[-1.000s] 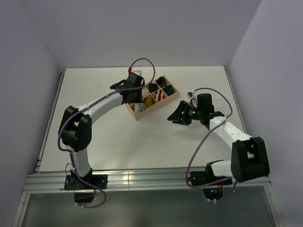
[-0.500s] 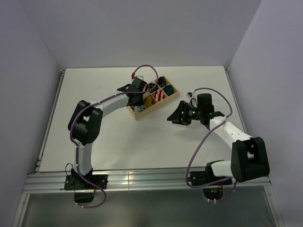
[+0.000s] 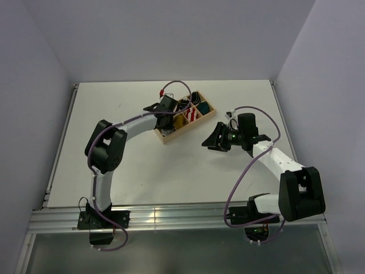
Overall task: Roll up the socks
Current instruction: Place the sock in the storage box, then reset both arms
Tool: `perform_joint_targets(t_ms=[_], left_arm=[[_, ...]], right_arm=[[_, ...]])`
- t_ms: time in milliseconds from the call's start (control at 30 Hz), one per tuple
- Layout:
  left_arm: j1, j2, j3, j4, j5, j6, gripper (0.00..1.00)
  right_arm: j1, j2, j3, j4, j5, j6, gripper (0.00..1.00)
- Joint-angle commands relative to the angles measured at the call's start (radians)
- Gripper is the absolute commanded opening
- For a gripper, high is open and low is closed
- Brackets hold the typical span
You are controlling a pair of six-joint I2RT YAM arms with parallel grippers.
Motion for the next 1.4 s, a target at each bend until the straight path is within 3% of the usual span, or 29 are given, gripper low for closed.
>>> perform_joint_targets(t_ms=[0, 200, 367, 567, 700, 933, 1200, 1367], left_arm=[[0.001, -0.104, 0.013, -0.036, -0.025, -0.015, 0.34], [-0.007, -0.332, 0.022, -0.086, -0.048, -0.023, 0.58], [-0.005, -0.556, -0.025, -0.117, -0.11, -0.009, 0.8], [0.013, -0.82, -0.131, -0.182, -0.224, -0.009, 0.96], [0.025, -0.998, -0.205, -0.212, -0.29, -0.012, 0.99], [0.025, -1.292, -0.266, -0.293, -0.449, 0.009, 0.99], [0.025, -1.527, -0.366, -0.41, -0.539, -0.046, 1.0], [0.025, -1.693, -0.482, -0.403, -0.58, -0.069, 0.99]], right_arm=[[-0.008, -0.061, 0.038, -0.034, 0.031, -0.022, 0.56], [-0.008, -0.139, 0.139, -0.174, 0.144, -0.07, 0.56], [-0.01, -0.218, 0.26, -0.299, 0.331, -0.097, 0.59], [-0.015, -0.372, 0.352, -0.396, 0.566, -0.071, 0.66], [-0.015, -0.484, 0.43, -0.491, 0.77, -0.076, 0.76], [-0.015, -0.619, 0.522, -0.608, 0.914, -0.143, 0.97], [-0.013, -0.878, 0.386, -0.513, 0.979, -0.217, 1.0], [-0.01, -0.942, 0.282, -0.498, 0.999, -0.224, 1.0]])
